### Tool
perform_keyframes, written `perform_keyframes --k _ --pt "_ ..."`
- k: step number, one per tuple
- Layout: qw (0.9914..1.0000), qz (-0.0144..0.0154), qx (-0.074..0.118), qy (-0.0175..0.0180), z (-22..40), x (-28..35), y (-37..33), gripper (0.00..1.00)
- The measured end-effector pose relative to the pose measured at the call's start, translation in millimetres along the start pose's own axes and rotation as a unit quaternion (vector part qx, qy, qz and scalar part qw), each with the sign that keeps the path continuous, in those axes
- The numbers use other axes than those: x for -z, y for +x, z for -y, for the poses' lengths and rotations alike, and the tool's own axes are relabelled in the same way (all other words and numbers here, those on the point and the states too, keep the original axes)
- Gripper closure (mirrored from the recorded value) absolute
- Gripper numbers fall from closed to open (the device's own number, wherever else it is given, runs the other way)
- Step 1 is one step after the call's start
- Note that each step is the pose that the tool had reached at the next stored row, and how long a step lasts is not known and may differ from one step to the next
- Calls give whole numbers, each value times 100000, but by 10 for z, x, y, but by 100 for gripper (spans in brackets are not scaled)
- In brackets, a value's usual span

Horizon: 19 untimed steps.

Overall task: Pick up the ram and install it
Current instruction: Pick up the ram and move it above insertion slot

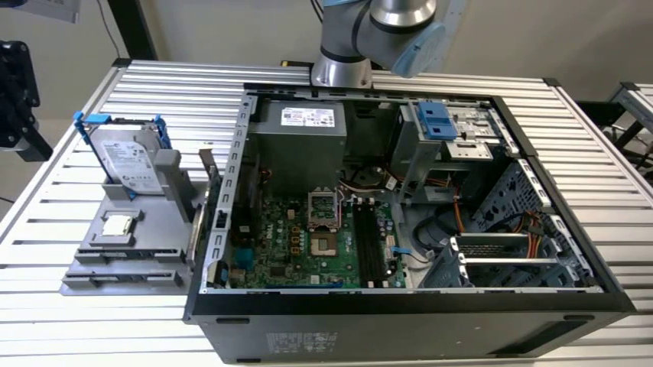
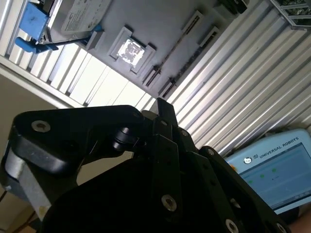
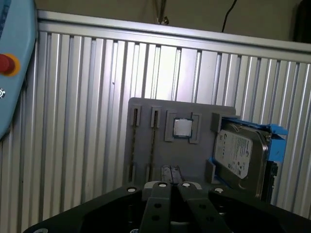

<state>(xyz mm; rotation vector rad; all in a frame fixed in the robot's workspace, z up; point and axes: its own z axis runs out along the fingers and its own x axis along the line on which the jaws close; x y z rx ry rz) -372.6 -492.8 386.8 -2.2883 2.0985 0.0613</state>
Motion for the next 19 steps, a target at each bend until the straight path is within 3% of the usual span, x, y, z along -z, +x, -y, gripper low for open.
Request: perform_keyframes --k 3,4,13,19 --pt "100000 1 -7 1 0 0 0 100" --pt "100000 6 -8 12 0 -1 0 0" --pt "100000 1 -32 2 0 -1 0 0" --pt "100000 -2 -88 14 6 -34 4 0"
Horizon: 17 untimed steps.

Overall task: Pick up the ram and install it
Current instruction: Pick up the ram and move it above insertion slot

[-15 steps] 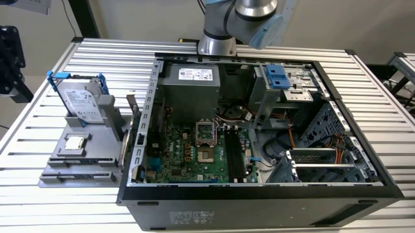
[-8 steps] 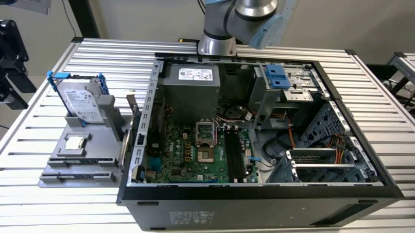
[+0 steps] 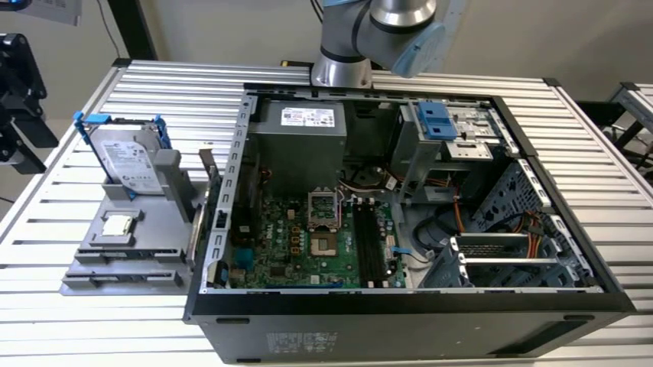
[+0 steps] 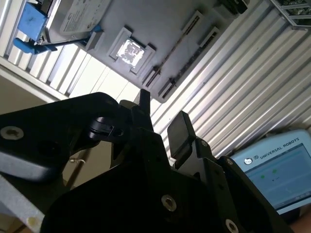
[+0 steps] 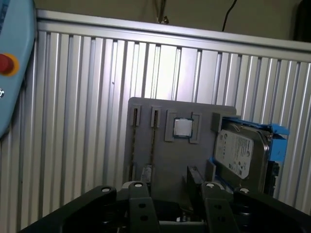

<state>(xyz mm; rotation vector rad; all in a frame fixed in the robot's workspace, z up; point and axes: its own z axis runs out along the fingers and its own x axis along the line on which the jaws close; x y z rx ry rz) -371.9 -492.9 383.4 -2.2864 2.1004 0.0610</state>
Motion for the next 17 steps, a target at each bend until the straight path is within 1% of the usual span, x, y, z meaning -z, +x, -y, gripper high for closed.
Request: perform_keyframes --k 12,17 --pt "100000 0 -115 86 15 -103 8 0" --pt "100000 -1 -126 95 22 -157 12 0"
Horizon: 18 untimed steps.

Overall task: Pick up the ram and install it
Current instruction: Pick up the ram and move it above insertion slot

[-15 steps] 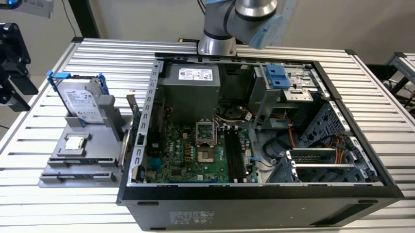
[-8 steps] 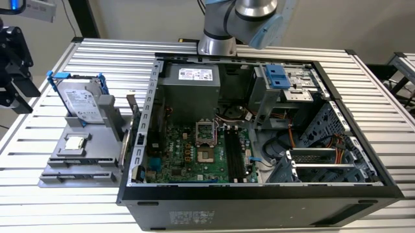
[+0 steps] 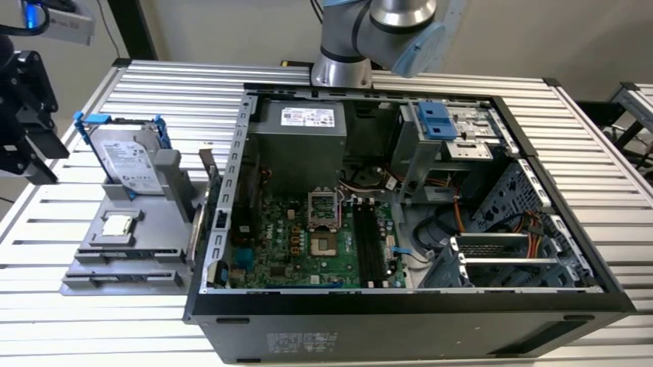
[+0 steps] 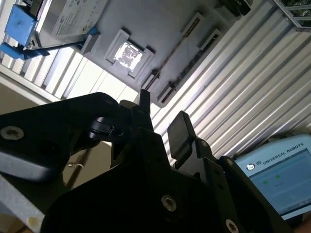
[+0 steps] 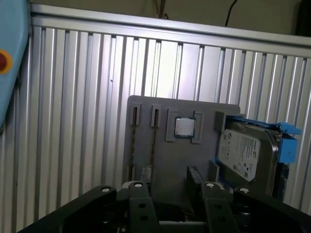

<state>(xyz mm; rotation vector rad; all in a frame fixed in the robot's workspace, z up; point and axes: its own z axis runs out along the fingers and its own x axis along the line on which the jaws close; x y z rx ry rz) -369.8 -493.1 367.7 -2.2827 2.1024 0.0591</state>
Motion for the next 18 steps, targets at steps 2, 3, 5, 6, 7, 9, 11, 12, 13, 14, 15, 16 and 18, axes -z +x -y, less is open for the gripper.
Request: perform_keyframes --k 2,3,5,6,7,9,11,12,13,14,15,16,18 --pt "100000 -4 2 -2 2 -22 2 0" --pt "100000 1 1 6 3 -33 3 0" --pt "100000 -2 0 3 5 -56 5 0" --pt "100000 -3 0 1 6 -67 6 0" --pt "100000 -2 1 3 7 -79 7 0" --pt "100000 -3 2 2 7 -104 8 0" --pt "100000 -4 2 1 8 -129 10 0" --pt "100000 -2 4 13 8 -142 10 0" --pt "100000 -6 4 18 8 -154 11 0" --pt "100000 -6 4 24 8 -166 12 0" --pt "100000 -7 6 33 8 -178 13 0" --pt "100000 -8 8 42 8 -190 13 0" --pt "100000 -7 10 68 8 -216 15 0"
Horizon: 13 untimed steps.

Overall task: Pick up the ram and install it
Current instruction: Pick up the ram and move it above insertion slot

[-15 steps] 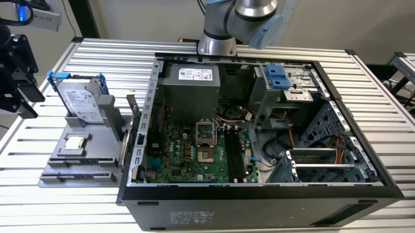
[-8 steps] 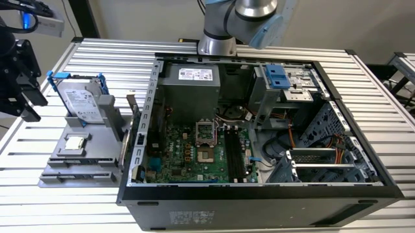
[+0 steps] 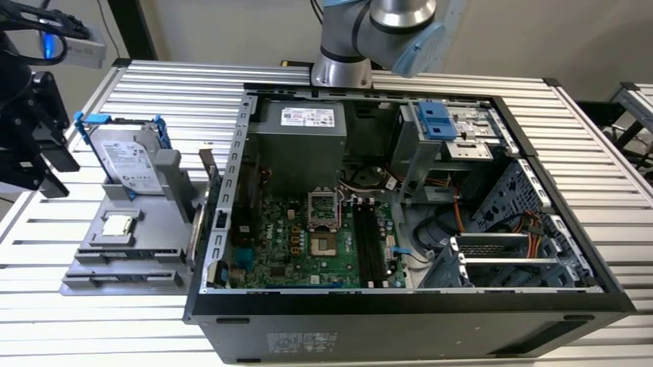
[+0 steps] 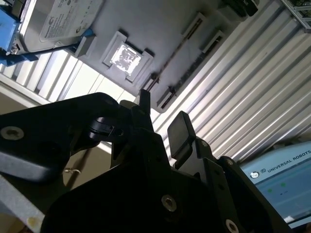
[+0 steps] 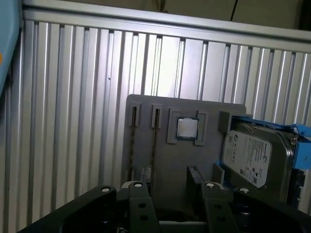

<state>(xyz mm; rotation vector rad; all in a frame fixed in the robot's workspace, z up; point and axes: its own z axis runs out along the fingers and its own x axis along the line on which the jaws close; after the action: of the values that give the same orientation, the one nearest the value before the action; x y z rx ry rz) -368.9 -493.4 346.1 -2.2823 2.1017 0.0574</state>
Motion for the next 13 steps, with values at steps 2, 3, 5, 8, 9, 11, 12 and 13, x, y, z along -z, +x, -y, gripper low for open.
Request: perform_keyframes --k 2,3,5,8,9,11,12,13 --pt "100000 -1 -4 22 0 -26 1 0" --pt "100000 -3 -2 34 -1 -39 2 0" --pt "100000 -7 -1 54 -1 -64 3 0" --pt "100000 -9 2 101 -1 -97 5 0" --pt "100000 -10 3 119 -1 -109 5 0" --pt "100000 -14 6 156 -1 -135 7 0" --pt "100000 -11 7 170 -1 -150 8 0" --pt "100000 -14 7 174 -1 -165 9 0"
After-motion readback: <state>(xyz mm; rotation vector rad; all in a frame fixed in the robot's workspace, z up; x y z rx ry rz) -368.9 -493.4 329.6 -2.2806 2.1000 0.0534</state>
